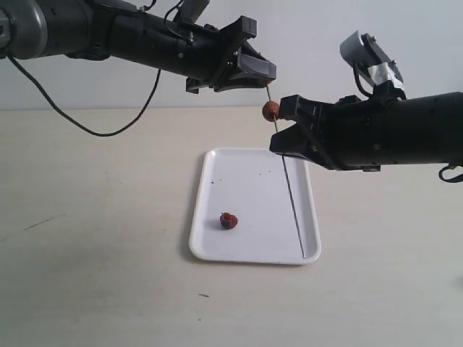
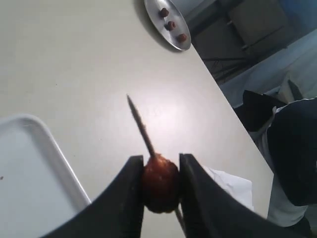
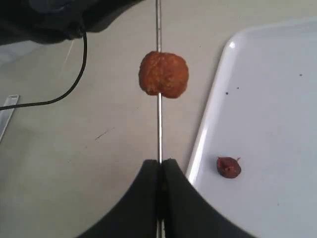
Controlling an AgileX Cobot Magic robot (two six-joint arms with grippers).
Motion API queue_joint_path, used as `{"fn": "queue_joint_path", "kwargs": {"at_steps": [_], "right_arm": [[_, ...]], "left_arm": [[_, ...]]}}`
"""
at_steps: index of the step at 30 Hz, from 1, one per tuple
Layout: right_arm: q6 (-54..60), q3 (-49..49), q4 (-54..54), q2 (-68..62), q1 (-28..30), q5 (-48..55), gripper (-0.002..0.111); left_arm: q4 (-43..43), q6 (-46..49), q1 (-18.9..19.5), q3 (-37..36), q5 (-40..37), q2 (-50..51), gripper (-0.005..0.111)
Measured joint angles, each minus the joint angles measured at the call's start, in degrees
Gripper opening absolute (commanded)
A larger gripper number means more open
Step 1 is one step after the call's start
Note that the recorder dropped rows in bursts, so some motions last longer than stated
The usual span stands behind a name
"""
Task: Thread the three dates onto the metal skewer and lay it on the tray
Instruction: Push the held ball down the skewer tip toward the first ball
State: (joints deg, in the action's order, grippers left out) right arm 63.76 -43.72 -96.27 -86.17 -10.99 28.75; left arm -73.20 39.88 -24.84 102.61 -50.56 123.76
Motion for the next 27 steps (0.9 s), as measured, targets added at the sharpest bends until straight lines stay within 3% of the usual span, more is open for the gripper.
{"fn": "queue_joint_path", "kwargs": {"at_steps": [7,16,27], "right_arm": [[4.6,-1.0,-2.0,0.0,0.0,-1.6,0.0],[4.8,-2.5,-2.7,0.0,0.0,-3.2,0.0],[7.4,-2.8,-3.3,0.0,0.0,-6.1,0.0]], "left_arm": [[-0.4,0.2,-0.1,0.0,-0.5,0.0,0.026],[-0.6,0.7,-0.1,0.0,-1.6,-0.1,0.052],[-1.2,1.7,-0.4,0.0,-3.4,-0.1,0.053]]}}
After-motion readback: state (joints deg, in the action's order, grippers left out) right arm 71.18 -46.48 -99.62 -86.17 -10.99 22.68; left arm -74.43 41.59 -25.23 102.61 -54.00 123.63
